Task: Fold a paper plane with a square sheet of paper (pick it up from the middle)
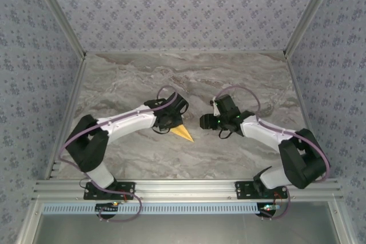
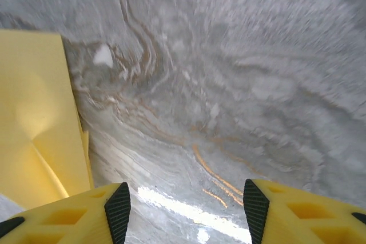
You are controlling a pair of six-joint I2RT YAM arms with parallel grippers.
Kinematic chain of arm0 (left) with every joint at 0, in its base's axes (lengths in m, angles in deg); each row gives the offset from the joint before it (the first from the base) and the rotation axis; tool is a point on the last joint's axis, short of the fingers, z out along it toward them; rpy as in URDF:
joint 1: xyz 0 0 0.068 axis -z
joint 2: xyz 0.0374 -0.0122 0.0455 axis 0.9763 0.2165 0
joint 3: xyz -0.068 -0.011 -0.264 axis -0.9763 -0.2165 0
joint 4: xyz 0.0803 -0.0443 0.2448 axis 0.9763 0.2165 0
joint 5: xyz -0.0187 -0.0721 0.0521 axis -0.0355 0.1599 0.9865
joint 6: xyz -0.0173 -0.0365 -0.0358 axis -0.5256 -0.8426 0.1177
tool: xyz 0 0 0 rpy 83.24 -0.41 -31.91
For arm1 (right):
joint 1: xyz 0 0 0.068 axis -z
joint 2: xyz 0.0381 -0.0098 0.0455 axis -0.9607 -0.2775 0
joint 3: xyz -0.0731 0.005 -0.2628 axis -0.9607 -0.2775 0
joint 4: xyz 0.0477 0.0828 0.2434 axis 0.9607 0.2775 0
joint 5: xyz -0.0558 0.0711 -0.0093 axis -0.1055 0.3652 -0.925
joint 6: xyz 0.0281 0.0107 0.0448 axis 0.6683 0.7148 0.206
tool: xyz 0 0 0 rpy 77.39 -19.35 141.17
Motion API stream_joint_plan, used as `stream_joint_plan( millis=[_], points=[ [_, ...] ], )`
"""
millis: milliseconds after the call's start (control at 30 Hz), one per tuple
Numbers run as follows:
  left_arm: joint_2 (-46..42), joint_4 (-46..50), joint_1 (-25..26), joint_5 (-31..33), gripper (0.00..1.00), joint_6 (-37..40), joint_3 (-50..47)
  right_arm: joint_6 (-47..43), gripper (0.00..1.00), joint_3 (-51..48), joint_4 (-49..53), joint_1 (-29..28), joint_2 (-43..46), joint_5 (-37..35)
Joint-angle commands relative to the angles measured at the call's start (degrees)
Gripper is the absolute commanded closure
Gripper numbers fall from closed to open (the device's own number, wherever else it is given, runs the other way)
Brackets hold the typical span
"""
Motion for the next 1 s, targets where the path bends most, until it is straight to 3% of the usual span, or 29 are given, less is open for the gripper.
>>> stream_joint_plan(
  millis=[0, 133, 367, 733, 967],
  points=[
    [-6.37, -6.82, -0.18, -2.97, 0.98, 7.51, -1.1, 3.37, 0.4, -1.17, 1.83, 2.32, 4.42, -1.84],
    [-10.14, -14.94, -1.36, -7.76, 0.98, 10.84, -4.65, 6.85, 0.38, -2.49, 3.0, 5.83, 8.9, -1.92],
    [-9.02, -35.23, -5.15, -20.22, 0.98, 6.71, -14.68, 8.44, 0.36, -4.86, 0.77, 8.13, 11.67, 1.39],
    [-2.62, -49.59, -6.49, -22.04, 0.98, 2.66, -23.43, 6.31, 0.38, -4.42, -1.95, 4.76, 7.48, 5.03],
    [-5.0, -47.22, -6.73, -15.69, 0.99, 0.99, -27.21, 6.07, 0.4, -1.45, -2.07, -1.17, 2.56, 2.19]
  ],
)
